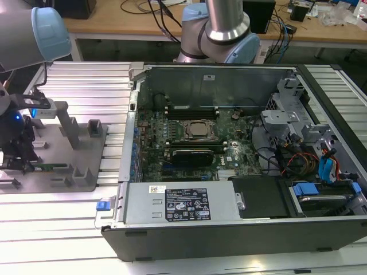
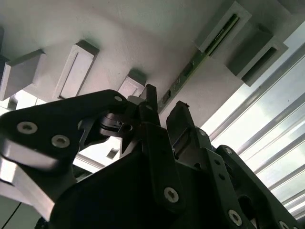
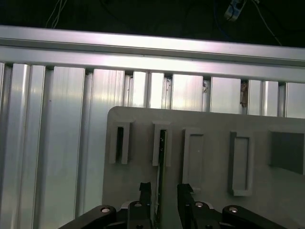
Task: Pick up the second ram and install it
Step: 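Pick up the second ram and move it above second insertion slot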
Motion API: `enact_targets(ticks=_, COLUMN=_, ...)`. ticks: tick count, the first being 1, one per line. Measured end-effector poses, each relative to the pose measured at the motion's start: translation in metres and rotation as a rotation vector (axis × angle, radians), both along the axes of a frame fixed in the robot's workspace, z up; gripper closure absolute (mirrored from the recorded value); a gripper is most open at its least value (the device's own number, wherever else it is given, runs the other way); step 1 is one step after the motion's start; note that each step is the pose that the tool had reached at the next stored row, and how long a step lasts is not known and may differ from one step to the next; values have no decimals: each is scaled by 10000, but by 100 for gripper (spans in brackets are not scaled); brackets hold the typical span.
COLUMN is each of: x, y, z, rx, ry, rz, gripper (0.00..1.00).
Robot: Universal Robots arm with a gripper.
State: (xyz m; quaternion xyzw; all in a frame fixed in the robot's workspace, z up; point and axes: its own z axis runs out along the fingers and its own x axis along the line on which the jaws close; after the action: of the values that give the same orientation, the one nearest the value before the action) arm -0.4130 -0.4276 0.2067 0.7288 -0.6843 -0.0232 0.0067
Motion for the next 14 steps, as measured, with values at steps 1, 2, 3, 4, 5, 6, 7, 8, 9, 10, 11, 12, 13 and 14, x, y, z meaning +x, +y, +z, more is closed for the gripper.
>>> enact_targets(ticks=1, x=0, y=0, z=0, rx=-2, ry=0, rz=-1, gripper=66)
enact_targets(ticks=2, x=0, y=0, z=0, rx=-2, ry=0, rz=0, gripper=66)
enact_targets(ticks=3, x=-1, y=1, z=0, rx=-3, ry=0, rz=0, gripper=67)
enact_targets(ticks=4, x=-1, y=1, z=0, rx=-5, ry=0, rz=-1, gripper=67)
enact_targets(ticks=5, x=-1, y=1, z=0, rx=-6, ry=0, rz=0, gripper=75)
enact_targets(ticks=6, x=-1, y=1, z=-1, rx=-17, ry=-1, rz=0, gripper=75)
enact_targets(ticks=7, x=-2, y=2, z=-1, rx=-60, ry=-3, rz=-3, gripper=75)
enact_targets(ticks=8, x=-2, y=2, z=1, rx=-105, ry=-2, rz=-3, gripper=75)
enact_targets(ticks=9, x=-1, y=0, z=3, rx=-147, ry=0, rz=0, gripper=75)
enact_targets(ticks=10, x=-1, y=0, z=3, rx=-154, ry=0, rz=1, gripper=75)
enact_targets(ticks=11, x=-1, y=0, z=3, rx=-158, ry=0, rz=-1, gripper=75)
enact_targets(ticks=12, x=-1, y=0, z=3, rx=-163, ry=0, rz=0, gripper=75)
enact_targets(ticks=13, x=-1, y=0, z=2, rx=-165, ry=0, rz=0, gripper=75)
enact_targets(ticks=14, x=-1, y=0, z=3, rx=-168, ry=0, rz=0, gripper=75)
